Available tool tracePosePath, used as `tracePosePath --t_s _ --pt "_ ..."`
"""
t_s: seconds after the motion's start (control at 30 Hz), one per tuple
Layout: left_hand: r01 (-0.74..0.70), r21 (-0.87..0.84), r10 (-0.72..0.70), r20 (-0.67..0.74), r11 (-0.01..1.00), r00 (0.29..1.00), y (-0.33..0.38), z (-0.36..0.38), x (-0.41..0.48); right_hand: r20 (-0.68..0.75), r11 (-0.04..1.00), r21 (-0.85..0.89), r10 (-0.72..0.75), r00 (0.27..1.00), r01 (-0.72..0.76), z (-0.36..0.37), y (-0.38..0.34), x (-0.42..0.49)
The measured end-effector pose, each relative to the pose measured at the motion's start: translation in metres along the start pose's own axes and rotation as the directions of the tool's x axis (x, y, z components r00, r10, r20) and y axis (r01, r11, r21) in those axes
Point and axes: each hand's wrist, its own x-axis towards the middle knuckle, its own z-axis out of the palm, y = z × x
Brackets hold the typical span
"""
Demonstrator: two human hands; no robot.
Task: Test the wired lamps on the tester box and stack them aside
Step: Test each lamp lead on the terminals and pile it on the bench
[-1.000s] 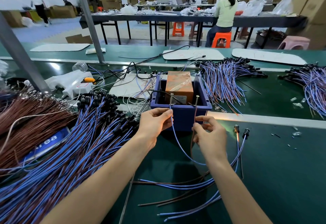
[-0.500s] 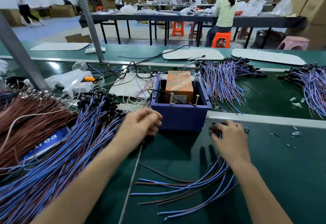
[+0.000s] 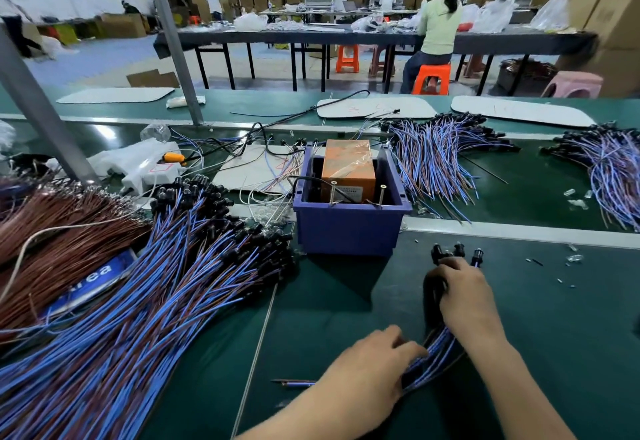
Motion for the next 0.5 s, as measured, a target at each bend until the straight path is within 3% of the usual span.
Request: tracePosePath --t_s 0.1,0.17,0.23,0.3,0.4,0.5 --pt "0.007 -0.019 -0.008 -0.063 1.000 0.998 -0.011 -0.008 -0.004 -0.047 1.000 -0.015 -0.007 0.999 0.006 0.001 -0.007 -0.008" --pt "0.077 0.055 -0.066 -0.189 0.995 0.980 -0.032 -0.021 -0.007 -0.083 0.997 0.051 -0.061 0.995 0.065 0.003 -0.018 -0.015" --pt "0.201 0.112 -0.141 -0.402 0.973 0.905 -0.061 -0.039 -0.014 -0.123 0.979 0.140 -0.131 0.984 0.148 0.007 -0.032 -0.023" --pt "0.355 0.110 -0.232 -0.574 0.929 0.785 -0.092 -0.059 -0.025 -0.163 0.956 0.188 -0.194 0.967 0.223 0.013 -0.046 -0.033" --pt "0.586 0.219 -0.428 -0.496 0.781 0.756 -0.125 -0.073 -0.044 -0.159 0.933 0.206 -0.265 0.951 0.294 0.026 -0.056 -0.044" --pt "0.568 0.248 -0.451 -0.400 0.785 0.798 -0.133 -0.069 -0.056 -0.141 0.920 0.229 -0.293 0.946 0.319 0.034 -0.058 -0.051"
